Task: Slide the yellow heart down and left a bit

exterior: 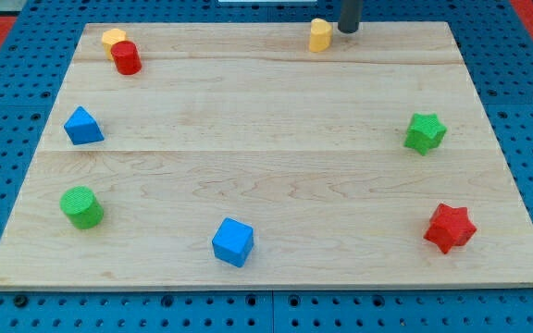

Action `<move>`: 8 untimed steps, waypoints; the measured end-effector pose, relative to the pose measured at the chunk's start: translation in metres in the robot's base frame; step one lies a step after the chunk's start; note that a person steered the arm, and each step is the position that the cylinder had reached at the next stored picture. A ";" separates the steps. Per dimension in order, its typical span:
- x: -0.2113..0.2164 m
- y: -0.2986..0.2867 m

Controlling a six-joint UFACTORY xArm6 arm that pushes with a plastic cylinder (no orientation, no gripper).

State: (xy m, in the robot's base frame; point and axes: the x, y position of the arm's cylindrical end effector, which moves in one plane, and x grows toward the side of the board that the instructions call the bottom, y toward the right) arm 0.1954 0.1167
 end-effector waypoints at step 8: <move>0.037 -0.043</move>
State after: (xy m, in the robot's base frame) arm 0.2321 0.0740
